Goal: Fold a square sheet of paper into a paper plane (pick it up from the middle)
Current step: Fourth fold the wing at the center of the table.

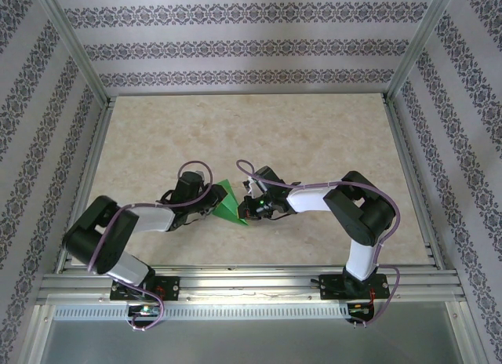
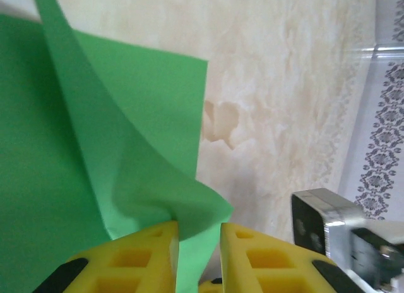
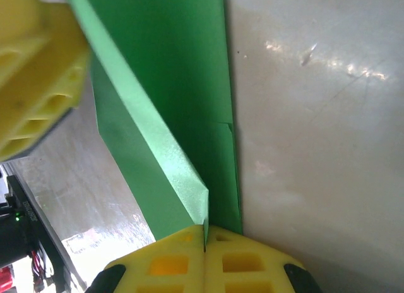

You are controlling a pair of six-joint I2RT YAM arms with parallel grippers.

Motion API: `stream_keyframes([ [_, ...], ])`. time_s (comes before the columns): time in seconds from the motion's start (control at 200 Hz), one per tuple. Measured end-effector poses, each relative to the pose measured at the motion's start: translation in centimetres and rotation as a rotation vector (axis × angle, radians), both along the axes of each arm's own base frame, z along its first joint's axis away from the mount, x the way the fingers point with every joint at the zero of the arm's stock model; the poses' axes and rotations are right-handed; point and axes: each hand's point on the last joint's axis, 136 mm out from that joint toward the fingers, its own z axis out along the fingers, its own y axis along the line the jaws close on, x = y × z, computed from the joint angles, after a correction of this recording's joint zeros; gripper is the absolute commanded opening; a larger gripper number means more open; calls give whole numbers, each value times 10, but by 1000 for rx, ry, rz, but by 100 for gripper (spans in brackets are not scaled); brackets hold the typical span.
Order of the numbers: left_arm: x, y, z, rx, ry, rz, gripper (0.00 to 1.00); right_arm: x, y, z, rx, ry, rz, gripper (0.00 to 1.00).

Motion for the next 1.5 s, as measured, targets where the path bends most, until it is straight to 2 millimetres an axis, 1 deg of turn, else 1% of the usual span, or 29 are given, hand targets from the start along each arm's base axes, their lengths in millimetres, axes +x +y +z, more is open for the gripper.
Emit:
stream_keyframes([
  [0.06, 1, 3, 5, 11, -16, 8, 22, 0, 0, 0, 1, 1, 1, 3],
  [0.115, 0, 3, 5, 19, -15, 5, 21, 0, 0, 0, 3, 2, 0, 3],
  [0.245, -1, 2, -9, 45, 24, -11, 18, 0, 0, 0, 4, 4, -1, 5],
  [0.35, -1, 0, -21, 55, 59, -25, 18, 0, 0, 0, 6, 7, -7, 7],
  [0.415, -1, -2, -25, 57, 71, -31, 18, 0, 0, 0, 10, 12, -12, 7],
  [0.684, 2, -6, -22, 48, 64, -46, 18, 0, 0, 0, 21, 20, -11, 3],
  [0.899, 2, -9, -29, 47, 90, -62, 18, 0, 0, 0, 22, 22, -11, 3],
  [1.094, 6, -15, -29, 31, 82, -78, 17, 0, -1, 0, 23, 24, -12, 3],
  [1.169, 6, -15, -29, 30, 84, -80, 16, 0, 0, 0, 23, 24, -12, 7],
  [1.249, 6, -16, -30, 32, 86, -80, 15, 1, -1, 0, 22, 24, -13, 8],
  [1.314, 6, -15, -31, 33, 88, -80, 15, 1, -1, -1, 23, 25, -12, 12],
  [1.409, 6, -16, -31, 32, 88, -81, 15, 3, -4, 0, 27, 31, -19, 13],
  [1.469, 5, -16, -31, 30, 90, -84, 15, 3, -5, 1, 30, 36, -19, 17],
  [1.504, 5, -17, -30, 28, 91, -87, 14, 3, -5, 2, 32, 37, -18, 17],
])
